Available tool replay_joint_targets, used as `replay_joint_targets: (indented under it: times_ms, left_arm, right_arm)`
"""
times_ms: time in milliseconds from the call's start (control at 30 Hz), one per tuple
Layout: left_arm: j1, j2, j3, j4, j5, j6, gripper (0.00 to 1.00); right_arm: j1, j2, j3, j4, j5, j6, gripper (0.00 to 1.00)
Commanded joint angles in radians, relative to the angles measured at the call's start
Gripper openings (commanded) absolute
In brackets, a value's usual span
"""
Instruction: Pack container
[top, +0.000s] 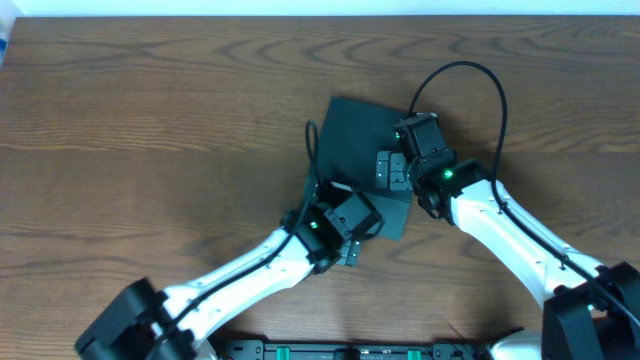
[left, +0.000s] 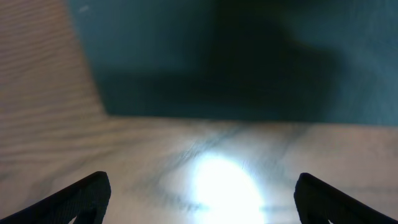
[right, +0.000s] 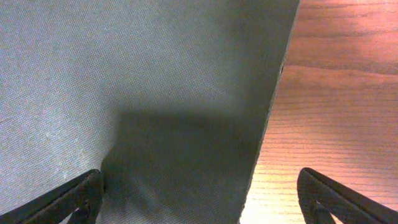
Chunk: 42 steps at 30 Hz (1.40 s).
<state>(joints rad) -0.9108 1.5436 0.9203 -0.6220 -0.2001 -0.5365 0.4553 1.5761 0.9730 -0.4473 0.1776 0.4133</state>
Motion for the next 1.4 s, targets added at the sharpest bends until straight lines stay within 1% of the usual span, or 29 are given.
replay_joint_targets:
  times_ms: [0,133,300,367,433,500,567,633,700,733,867,1000,1100,1200,1367]
  left_arm:
    - [0.007,0.055,-0.003,0.023,-0.048,0.021,0.96]
    - [0.021,0.093,-0.003,0.053,-0.047,0.028,0.95]
    - [0.045,0.098,-0.003,0.067,-0.044,0.036,0.96]
    - [0.047,0.093,-0.001,0.053,-0.013,0.046,0.95]
    - [0.044,0.076,0.008,0.023,0.043,0.069,0.96]
    - [0.031,0.035,0.026,-0.032,0.079,0.068,0.96]
    - [0.013,-0.019,0.038,-0.062,0.074,0.071,0.96]
    - [0.012,-0.063,0.038,-0.054,0.031,0.073,0.95]
    - [0.022,-0.082,0.038,-0.031,-0.022,0.087,0.95]
    - [0.029,-0.080,0.038,-0.004,-0.033,0.126,0.95]
    - [0.063,-0.019,0.038,0.101,-0.039,0.203,0.96]
    - [0.088,0.060,0.038,0.138,-0.037,0.208,0.95]
    - [0.089,0.115,0.038,0.163,-0.067,0.208,0.95]
    - [0.089,0.143,0.037,0.202,-0.094,0.208,0.95]
    - [0.102,0.177,0.037,0.293,-0.097,0.208,0.95]
  right_arm:
    - [-0.012,0.061,-0.055,-0.024,0.069,-0.005,0.99]
    - [-0.012,0.061,-0.055,-0.024,0.070,-0.005,0.99]
    - [-0.012,0.061,-0.055,-0.024,0.070,-0.005,0.99]
    - [-0.012,0.061,-0.055,-0.024,0.070,-0.005,0.99]
    - [-0.012,0.061,-0.055,-0.024,0.070,-0.006,0.99]
    - [-0.012,0.061,-0.055,-0.024,0.070,-0.006,0.99]
    - [-0.012,0.061,-0.055,-0.024,0.070,-0.005,0.99]
    - [-0.012,0.061,-0.055,-0.023,0.070,-0.005,0.99]
    - [-0.012,0.061,-0.055,-0.024,0.070,-0.005,0.99]
    - [-0.012,0.061,-0.055,-0.024,0.070,-0.005,1.00]
    - [-0.012,0.061,-0.055,-0.023,0.070,-0.005,0.99]
    - [-0.012,0.061,-0.055,-0.024,0.070,-0.005,0.99]
    - [-0.012,0.061,-0.055,-0.024,0.070,-0.006,0.99]
    - [-0.012,0.061,-0.055,-0.024,0.070,-0.006,0.99]
    - [-0.012,0.061,-0.055,-0.024,0.070,-0.005,0.99]
